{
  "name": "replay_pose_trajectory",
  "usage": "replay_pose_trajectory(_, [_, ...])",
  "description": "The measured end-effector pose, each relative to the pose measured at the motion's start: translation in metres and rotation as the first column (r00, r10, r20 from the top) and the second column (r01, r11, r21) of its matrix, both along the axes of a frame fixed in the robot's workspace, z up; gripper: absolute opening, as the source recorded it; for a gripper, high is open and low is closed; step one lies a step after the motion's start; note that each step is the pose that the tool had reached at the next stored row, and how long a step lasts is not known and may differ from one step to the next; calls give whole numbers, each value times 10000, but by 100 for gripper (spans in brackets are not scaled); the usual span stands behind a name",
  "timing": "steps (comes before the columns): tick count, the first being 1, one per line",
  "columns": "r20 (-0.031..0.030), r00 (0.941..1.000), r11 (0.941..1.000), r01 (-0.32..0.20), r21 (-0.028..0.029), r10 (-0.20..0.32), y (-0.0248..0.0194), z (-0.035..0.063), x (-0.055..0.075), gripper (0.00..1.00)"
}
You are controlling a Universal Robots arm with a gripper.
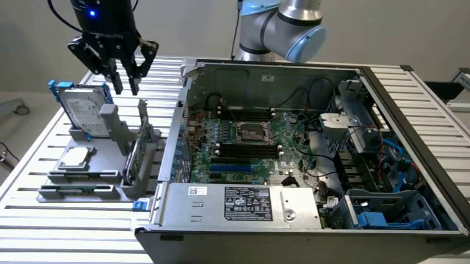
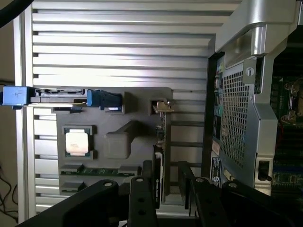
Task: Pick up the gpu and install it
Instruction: 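Pick up the gpu and move the gpu toward the slot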
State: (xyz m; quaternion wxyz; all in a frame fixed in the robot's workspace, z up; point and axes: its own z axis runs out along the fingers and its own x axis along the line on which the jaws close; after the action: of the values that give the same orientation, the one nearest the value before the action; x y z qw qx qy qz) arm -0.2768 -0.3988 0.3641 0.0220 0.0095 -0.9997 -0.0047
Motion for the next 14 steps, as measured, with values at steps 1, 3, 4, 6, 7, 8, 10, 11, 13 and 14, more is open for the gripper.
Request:
replay_pose_trajectory(1, [1, 10000, 10000, 1, -9, -1, 1, -12, -1, 36])
replay_pose_trajectory(3, [1, 10000, 10000, 0, -11, 0, -9, -47, -4, 36])
replay_pose_trajectory(4, [1, 10000, 10000, 0, -10, 0, -16, -65, -5, 36])
replay_pose_trajectory(6, [1, 10000, 10000, 0, -10, 0, -28, -102, -8, 36])
replay_pose_trajectory(7, [1, 10000, 10000, 0, -10, 0, -34, -120, -9, 36])
replay_pose_trajectory(8, [2, 10000, 10000, 0, -9, 0, -38, -138, -11, 36])
replay_pose_trajectory(10, [1, 10000, 10000, 0, -10, 0, -48, -175, -14, 36])
replay_pose_trajectory(11, [1, 10000, 10000, -1, -10, 1, -53, -193, -15, 36])
replay_pose_trajectory(13, [1, 10000, 10000, -10, -10, 10, -63, -229, -15, 36])
replay_pose_trajectory(14, [1, 10000, 10000, -20, -10, 20, -69, -246, -15, 36])
